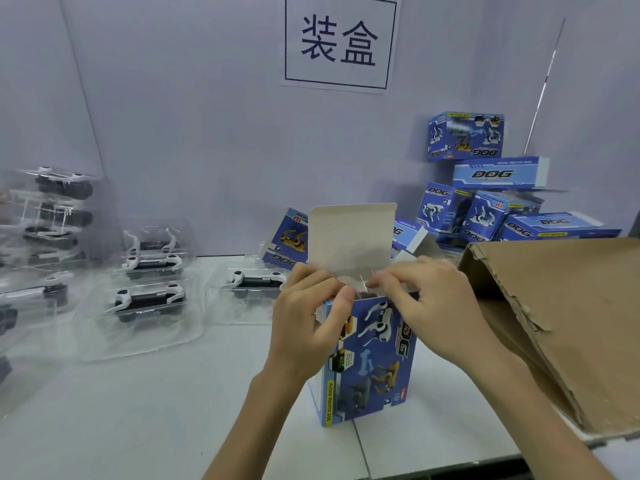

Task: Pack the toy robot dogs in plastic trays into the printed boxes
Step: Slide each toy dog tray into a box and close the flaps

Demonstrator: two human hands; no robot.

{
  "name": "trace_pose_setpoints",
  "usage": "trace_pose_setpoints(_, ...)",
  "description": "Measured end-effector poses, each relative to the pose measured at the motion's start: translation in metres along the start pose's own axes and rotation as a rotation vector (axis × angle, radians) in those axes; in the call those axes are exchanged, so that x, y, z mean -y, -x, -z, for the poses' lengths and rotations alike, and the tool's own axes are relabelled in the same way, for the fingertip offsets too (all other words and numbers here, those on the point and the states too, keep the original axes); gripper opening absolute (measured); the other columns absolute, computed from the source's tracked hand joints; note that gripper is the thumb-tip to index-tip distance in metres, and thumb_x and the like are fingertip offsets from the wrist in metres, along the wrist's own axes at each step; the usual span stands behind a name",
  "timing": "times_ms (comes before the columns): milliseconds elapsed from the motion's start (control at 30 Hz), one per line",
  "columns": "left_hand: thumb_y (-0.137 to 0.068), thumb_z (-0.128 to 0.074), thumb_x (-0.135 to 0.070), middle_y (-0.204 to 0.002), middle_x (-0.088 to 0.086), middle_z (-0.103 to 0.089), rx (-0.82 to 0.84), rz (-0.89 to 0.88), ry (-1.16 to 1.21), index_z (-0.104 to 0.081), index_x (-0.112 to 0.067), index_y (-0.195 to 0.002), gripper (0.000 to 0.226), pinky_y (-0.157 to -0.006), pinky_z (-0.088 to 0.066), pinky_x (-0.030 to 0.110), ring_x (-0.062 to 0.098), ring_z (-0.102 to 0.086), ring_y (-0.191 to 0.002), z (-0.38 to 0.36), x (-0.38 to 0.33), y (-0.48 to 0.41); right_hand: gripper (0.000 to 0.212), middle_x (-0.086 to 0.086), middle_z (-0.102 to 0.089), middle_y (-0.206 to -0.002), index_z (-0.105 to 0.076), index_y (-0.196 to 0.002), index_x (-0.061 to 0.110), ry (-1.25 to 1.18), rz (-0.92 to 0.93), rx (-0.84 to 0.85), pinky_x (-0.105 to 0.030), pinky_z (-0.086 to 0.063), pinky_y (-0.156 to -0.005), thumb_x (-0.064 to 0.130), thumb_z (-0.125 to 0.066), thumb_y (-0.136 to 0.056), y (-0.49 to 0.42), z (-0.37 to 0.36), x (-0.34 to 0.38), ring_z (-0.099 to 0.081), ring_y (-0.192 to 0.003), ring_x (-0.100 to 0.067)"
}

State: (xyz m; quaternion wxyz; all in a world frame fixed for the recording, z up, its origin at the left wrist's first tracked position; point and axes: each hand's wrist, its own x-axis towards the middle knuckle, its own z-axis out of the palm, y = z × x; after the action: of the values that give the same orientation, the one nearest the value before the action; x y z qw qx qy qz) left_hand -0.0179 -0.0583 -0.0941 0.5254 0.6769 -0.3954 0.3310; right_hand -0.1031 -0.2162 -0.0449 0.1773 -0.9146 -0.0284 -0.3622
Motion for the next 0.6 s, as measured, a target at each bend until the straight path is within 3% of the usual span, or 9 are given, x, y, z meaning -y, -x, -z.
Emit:
trace_pose_setpoints(67,-0.098,-0.048,-0.031,-0.075,-0.009,-0.067,-0.019,0.01,0.01,-0.074,-0.008,-0.076,0.041,-0.076,-0.039,0.019,0.01,-0.052,-0.085,-0.002,0.001,0.002,0.015,0.029,-0.063,-0.097,-0.07,-0.105,0.036,-0.229,-0.079,-0.155,-0.025,-0.043,-0.084,0.033,-0.061,-0.093,0.001,-0.005,-0.006,-0.057,-0.098,-0.003)
trace_pose_setpoints(133,-0.097,-0.048,-0.031,-0.075,-0.01,-0.066,-0.04,0.0,0.01,-0.073,-0.008,-0.075,0.041,-0.075,-0.039,0.019,0.01,-0.052,-0.084,-0.002,0.003,0.003,0.041,0.021,-0.055,-0.116,-0.062,-0.12,0.028,-0.373,-0.201,-0.313,-0.018,-0.043,-0.089,0.011,-0.074,-0.085,0.003,-0.011,-0.014,-0.054,-0.11,-0.002)
trace_pose_setpoints(200,-0.096,-0.048,-0.031,-0.075,-0.011,-0.066,-0.056,-0.006,0.01,-0.073,-0.008,-0.074,0.041,-0.074,-0.039,0.017,0.01,-0.052,-0.084,-0.004,0.003,0.003,0.041,0.012,-0.06,-0.114,-0.061,-0.115,0.025,-0.554,-0.395,-0.365,-0.01,-0.046,-0.076,0.005,-0.076,-0.081,0.002,-0.014,-0.018,-0.058,-0.102,0.0)
trace_pose_setpoints(300,-0.096,-0.047,-0.031,-0.076,-0.01,-0.067,-0.057,-0.003,0.022,-0.072,-0.008,-0.073,0.041,-0.074,-0.04,0.017,0.009,-0.052,-0.087,-0.004,0.001,0.003,0.025,0.009,-0.067,-0.102,-0.067,-0.097,0.03,-0.792,-0.542,-0.335,-0.012,-0.048,-0.055,0.007,-0.07,-0.087,0.003,-0.022,-0.016,-0.063,-0.086,0.002)
trace_pose_setpoints(400,-0.095,-0.047,-0.032,-0.078,-0.01,-0.067,-0.055,0.017,0.047,-0.073,-0.008,-0.075,0.041,-0.075,-0.041,0.018,0.01,-0.052,-0.089,-0.002,0.0,0.004,0.007,0.011,-0.071,-0.097,-0.069,-0.093,0.033,-0.818,-0.439,-0.28,-0.025,-0.054,-0.068,0.03,-0.073,-0.089,0.004,-0.026,-0.008,-0.068,-0.093,-0.01)
trace_pose_setpoints(467,-0.095,-0.047,-0.032,-0.08,-0.013,-0.068,-0.055,0.019,0.063,-0.074,-0.01,-0.077,0.039,-0.077,-0.041,0.019,0.012,-0.053,-0.089,0.002,0.001,0.004,0.018,0.016,-0.07,-0.101,-0.071,-0.095,0.029,-0.744,-0.325,-0.212,-0.021,-0.054,-0.075,0.045,-0.065,-0.092,0.007,-0.027,-0.003,-0.067,-0.098,-0.005)
trace_pose_setpoints(533,-0.096,-0.048,-0.033,-0.081,-0.016,-0.067,-0.052,0.02,0.067,-0.074,-0.012,-0.079,0.038,-0.078,-0.042,0.019,0.014,-0.054,-0.09,0.005,0.003,0.004,0.03,0.022,-0.068,-0.105,-0.074,-0.097,0.023,-0.758,-0.291,-0.181,-0.012,-0.05,-0.073,0.042,-0.051,-0.101,0.008,-0.028,-0.003,-0.065,-0.1,0.003)
trace_pose_setpoints(600,-0.096,-0.047,-0.034,-0.081,-0.015,-0.066,-0.025,0.032,0.061,-0.073,-0.011,-0.078,0.039,-0.078,-0.042,0.02,0.014,-0.054,-0.09,0.004,0.003,0.004,0.035,0.023,-0.07,-0.108,-0.075,-0.095,0.021,-0.781,-0.347,-0.153,-0.013,-0.052,-0.07,0.037,-0.045,-0.102,0.008,-0.027,-0.011,-0.068,-0.098,0.0)
